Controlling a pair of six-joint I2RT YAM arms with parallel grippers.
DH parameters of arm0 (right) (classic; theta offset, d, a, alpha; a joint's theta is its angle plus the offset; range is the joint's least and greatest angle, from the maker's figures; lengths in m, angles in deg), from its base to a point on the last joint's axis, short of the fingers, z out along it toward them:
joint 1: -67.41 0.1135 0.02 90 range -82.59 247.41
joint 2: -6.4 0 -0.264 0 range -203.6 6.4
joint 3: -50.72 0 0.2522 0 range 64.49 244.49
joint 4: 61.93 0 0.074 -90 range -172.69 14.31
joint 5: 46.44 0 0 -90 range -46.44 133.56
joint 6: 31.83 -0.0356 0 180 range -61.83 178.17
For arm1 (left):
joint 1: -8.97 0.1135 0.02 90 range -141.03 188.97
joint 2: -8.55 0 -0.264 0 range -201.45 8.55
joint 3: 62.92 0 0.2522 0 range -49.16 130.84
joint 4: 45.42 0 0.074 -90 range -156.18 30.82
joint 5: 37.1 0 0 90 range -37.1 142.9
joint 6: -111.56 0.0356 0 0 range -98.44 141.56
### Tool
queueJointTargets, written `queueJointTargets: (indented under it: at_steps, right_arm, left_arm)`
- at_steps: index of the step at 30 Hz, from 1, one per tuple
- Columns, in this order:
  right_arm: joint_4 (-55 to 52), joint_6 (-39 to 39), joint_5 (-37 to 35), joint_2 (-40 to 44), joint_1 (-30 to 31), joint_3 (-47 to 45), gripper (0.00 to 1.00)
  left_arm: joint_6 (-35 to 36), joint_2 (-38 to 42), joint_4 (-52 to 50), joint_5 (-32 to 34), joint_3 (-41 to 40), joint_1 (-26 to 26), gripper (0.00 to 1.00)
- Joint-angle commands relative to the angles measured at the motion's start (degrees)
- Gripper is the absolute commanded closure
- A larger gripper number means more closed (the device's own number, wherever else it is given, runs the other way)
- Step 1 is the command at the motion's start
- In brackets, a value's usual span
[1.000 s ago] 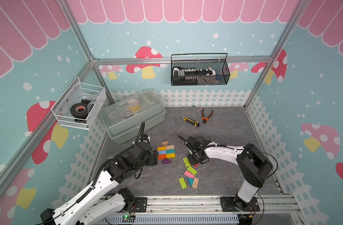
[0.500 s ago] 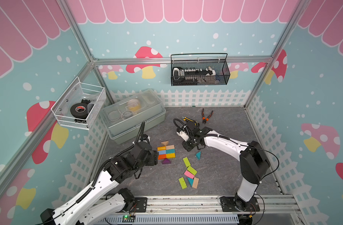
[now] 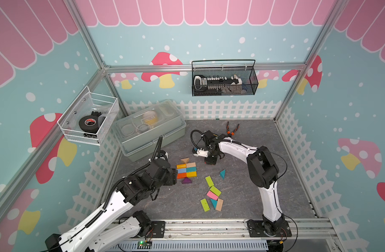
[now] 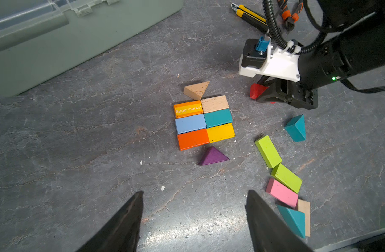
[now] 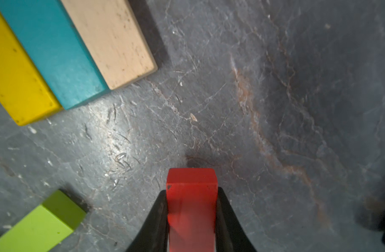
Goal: Assemble a piece of candy with building blocks
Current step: Place the building block at the center of the board, then pick up the building block from the center of the board.
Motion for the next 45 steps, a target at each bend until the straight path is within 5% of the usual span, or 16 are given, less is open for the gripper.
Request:
queueJointTargets:
  at_steps: [1,16,28,31,36,41,45]
  right_arm:
    - [-4.2,12.9,2.8,-1.4,-0.5,1.6,0.72]
    - [-9.5,18.1,6.9,-9.2,-1.3,8.7,0.68]
    - [-2.1,5.9,13.0,3.1,-4.0,7.0,0.35]
    - [7.4,-4.9,12.4,12.0,-4.8,-1.6,0.34]
    - [32.7,-26.9,6.6,33.4,-5.0,-29.3,0.34]
    - [37.2,-45.5,-12.7,46.6,-5.1,-45.4,0.34]
    - [41.2,-49.0,-14.1,55.8,-5.1,-56.6,0.34]
  left_arm:
    - [0.1,0.2,-1.0,1.4,0.1,0.4,0.27]
    - [0.3,-0.5,-0.9,1.2,0.0,0.4,0.27]
    - [4.1,-1.1,1.9,-5.6,-0.2,-0.4,0.23]
    - [3.9,-4.0,2.5,-6.0,1.2,-0.4,0.23]
    - [-6.0,-11.0,5.0,-8.1,3.3,-2.0,0.23]
    - [-17.9,-24.3,8.2,-3.3,7.7,-11.7,0.24]
    - [-25.5,-36.5,10.1,-4.6,13.6,-16.1,0.26]
